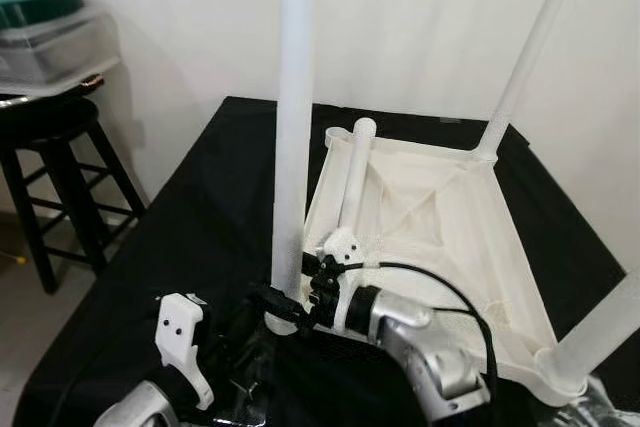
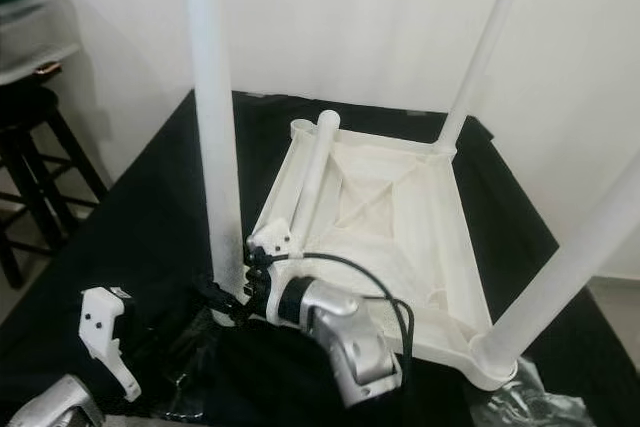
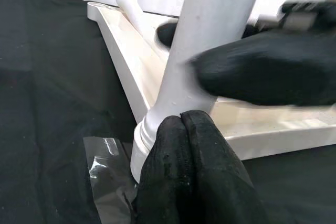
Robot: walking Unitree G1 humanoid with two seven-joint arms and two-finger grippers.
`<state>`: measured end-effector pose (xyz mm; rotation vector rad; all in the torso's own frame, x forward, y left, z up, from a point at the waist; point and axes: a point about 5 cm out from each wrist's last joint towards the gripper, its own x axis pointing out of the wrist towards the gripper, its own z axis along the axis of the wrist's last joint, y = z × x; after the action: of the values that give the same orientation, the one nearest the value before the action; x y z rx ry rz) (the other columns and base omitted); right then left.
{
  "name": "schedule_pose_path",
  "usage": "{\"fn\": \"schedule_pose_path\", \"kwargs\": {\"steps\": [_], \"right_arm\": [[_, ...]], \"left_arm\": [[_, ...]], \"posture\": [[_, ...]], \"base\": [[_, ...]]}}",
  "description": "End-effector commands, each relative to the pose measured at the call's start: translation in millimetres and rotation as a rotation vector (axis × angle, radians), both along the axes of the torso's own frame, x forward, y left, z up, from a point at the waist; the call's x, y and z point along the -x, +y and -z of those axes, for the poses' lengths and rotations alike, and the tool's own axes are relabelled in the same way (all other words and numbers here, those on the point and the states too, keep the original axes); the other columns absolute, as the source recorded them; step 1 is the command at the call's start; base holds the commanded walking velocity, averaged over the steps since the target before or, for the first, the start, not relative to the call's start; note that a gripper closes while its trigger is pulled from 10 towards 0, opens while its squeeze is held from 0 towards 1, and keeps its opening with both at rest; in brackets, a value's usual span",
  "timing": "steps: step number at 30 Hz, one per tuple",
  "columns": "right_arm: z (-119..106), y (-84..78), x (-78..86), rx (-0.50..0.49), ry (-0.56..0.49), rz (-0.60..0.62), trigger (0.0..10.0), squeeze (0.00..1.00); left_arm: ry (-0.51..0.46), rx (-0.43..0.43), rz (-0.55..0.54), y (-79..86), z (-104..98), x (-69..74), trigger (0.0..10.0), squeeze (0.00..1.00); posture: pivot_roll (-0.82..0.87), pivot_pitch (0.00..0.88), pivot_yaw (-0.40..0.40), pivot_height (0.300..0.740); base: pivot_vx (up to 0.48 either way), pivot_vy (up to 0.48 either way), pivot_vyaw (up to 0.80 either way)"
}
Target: Building children table
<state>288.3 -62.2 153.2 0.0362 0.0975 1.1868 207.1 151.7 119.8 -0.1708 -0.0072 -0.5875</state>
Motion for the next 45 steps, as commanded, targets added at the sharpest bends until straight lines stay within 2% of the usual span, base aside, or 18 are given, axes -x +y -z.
{"fn": "schedule_pose_path", "kwargs": {"steps": [1, 6, 11, 13, 14, 16, 17, 24, 29, 33, 34, 35, 36, 39, 40, 41, 43, 45], "right_arm": [[-3.1, 2.1, 2.2, -0.013, -0.013, -0.117, 10.0, 0.0], [-8.8, -17.5, -15.4, 0.087, -0.057, -0.187, 10.0, 0.0], [-19.7, -34.8, -39.0, 0.066, -0.027, -0.197, 10.0, 0.0], [-20.6, -36.6, -41.0, 0.058, -0.018, -0.204, 10.0, 0.0], [-20.9, -38.9, -42.8, 0.05, -0.004, -0.216, 4.8, 0.0], [-21.1, -40.3, -44.0, 0.045, 0.004, -0.225, 4.8, 0.0], [-20.3, -42.7, -43.1, 0.047, 0.014, -0.26, 0.0, 0.0], [-17.3, -43.6, -39.1, 0.043, 0.019, -0.319, 0.0, 0.0], [-14.7, -43.0, -35.6, 0.034, -0.013, -0.272, 0.0, 0.0], [-1.4, -33.6, -31.5, 0.032, 0.0, -0.031, 0.0, 0.0], [17.2, -14.9, -21.5, -0.032, 0.053, 0.197, 0.0, 0.0], [37.0, 12.4, 3.4, 0.13, 0.021, 0.231, 0.0, 0.0], [30.1, 27.3, 15.6, 0.136, -0.079, 0.239, 0.0, 0.0], [21.1, 31.0, 15.1, 0.081, -0.098, 0.299, 0.0, 0.0], [20.2, 28.3, 10.1, 0.016, -0.029, 0.338, 0.0, 0.0], [20.2, 28.3, 10.1, 0.016, -0.029, 0.338, 0.0, 0.0], [37.6, 22.4, 3.8, -0.005, 0.122, 0.372, 0.0, 0.0], [40.6, 24.8, 6.3, 0.019, 0.116, 0.344, 0.0, 0.0]], "left_arm": [[0.031, -0.005, 0.003, -1.1, 5.4, 0.4, 10.0, 0.0], [0.035, -0.004, 0.005, -1.9, 6.2, 0.1, 10.0, 0.0], [0.04, -0.002, 0.01, -2.5, 6.8, 0.0, 10.0, 0.0], [0.04, -0.002, 0.011, -2.7, 6.8, 0.0, 10.0, 0.0], [0.041, -0.002, 0.013, -3.3, 6.7, 0.0, 10.0, 0.0], [0.041, -0.002, 0.014, -3.8, 6.6, -0.1, 10.0, 0.0], [0.039, -0.001, 0.014, -5.0, 6.5, -0.1, 10.0, 0.0], [0.034, 0.008, 0.007, -7.6, 5.4, 1.0, 10.0, 0.0], [0.036, 0.013, 0.013, -8.9, 4.3, 2.4, 10.0, 0.0], [0.039, 0.01, 0.016, -8.0, 3.5, 4.1, 10.0, 0.0], [0.04, 0.007, 0.016, -6.6, 2.9, 4.2, 10.0, 0.0], [0.041, 0.006, 0.015, -5.5, 2.1, 3.8, 10.0, 0.0], [0.042, 0.003, 0.016, -4.2, 2.0, 2.8, 10.0, 0.0], [0.044, -0.003, 0.019, -3.2, 2.5, 2.3, 10.0, 0.0], [0.045, -0.005, 0.017, -2.6, 2.7, 1.7, 10.0, 0.0], [0.045, -0.005, 0.017, -2.6, 2.7, 1.7, 10.0, 0.0], [0.049, -0.005, 0.025, -2.3, 3.5, 0.4, 10.0, 0.0], [0.051, -0.007, 0.024, -2.6, 4.2, 0.1, 10.0, 0.0]], "posture": [[0.09, 0.0, -0.073, 0.74], [0.1, 0.0, -0.073, 0.74], [0.11, 0.0, -0.068, 0.74], [0.11, 0.0, -0.068, 0.74], [0.11, 0.0, -0.076, 0.74], [0.11, 0.0, -0.076, 0.74], [0.11, 0.0, -0.088, 0.74], [0.1, 0.0, -0.081, 0.74], [0.09, 0.004, -0.072, 0.74], [0.1, 0.01, -0.071, 0.74], [0.09, 0.021, -0.064, 0.74], [0.08, 0.029, -0.052, 0.74], [0.07, 0.032, -0.037, 0.74], [0.06, 0.024, -0.023, 0.74], [0.04, 0.015, -0.015, 0.74], [0.04, 0.015, -0.015, 0.74], [0.06, 0.003, -0.012, 0.74], [0.06, 0.001, -0.009, 0.74]], "base": [[0.0, 0.0, 0.0], [0.0, 0.0, 0.0], [0.0, 0.0, 0.0], [0.0, 0.0, 0.0], [0.0, 0.0, 0.0], [0.0, 0.0, 0.0], [0.0, 0.0, 0.0], [0.0, 0.0, 0.0], [0.0, 0.0, 0.0], [0.0, 0.0, 0.0], [0.0, 0.0, 0.0], [0.0, 0.0, 0.0], [0.0, 0.0, 0.0], [0.0, 0.0, 0.0], [0.0, 0.0, 0.0], [0.0, 0.0, 0.0], [0.0, 0.0, 0.0], [0.0, 0.0, 0.0]]}}
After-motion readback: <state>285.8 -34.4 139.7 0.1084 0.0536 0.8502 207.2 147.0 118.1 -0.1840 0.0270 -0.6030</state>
